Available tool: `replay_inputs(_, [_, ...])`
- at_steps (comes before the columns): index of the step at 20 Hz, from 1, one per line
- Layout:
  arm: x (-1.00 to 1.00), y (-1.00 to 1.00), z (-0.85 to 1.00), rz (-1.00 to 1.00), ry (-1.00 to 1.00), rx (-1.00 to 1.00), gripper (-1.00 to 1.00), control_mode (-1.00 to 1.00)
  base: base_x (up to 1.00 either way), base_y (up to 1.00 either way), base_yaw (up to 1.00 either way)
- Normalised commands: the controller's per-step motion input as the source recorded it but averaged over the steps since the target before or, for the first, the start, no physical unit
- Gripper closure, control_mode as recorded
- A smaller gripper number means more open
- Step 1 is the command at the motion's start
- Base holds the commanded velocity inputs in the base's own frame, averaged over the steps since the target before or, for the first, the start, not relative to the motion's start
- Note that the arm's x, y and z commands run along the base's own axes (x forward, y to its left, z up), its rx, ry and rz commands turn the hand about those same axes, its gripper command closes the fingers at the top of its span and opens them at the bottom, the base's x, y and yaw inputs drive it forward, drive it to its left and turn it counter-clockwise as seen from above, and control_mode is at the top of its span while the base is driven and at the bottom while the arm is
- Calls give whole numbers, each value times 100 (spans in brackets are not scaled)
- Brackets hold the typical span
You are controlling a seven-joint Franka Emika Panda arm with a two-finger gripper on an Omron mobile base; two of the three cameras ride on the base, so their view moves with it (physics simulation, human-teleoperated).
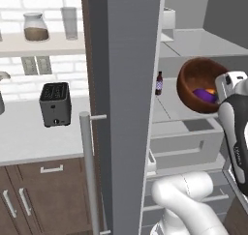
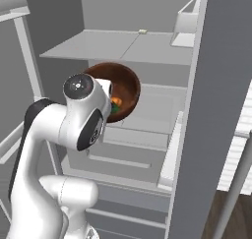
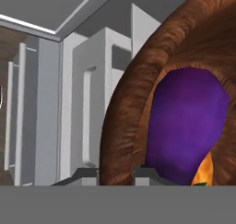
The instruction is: Pick the chicken drumstick and eggplant from their plates and place them in the bowl. Then put the bowl in the fridge.
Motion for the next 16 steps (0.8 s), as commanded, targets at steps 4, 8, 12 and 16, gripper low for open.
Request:
replay_inputs(4, [25, -15, -42, 0, 0, 0, 100, -100, 0, 0, 0])
replay_inputs(8, [54, -10, -38, 0, 0, 0, 100, -100, 0, 0, 0])
replay_inputs(12, [72, -3, -39, 0, 4, 0, 100, -100, 0, 0, 0])
replay_inputs(16, [62, -19, -40, 0, 7, 0, 100, -100, 0, 0, 0])
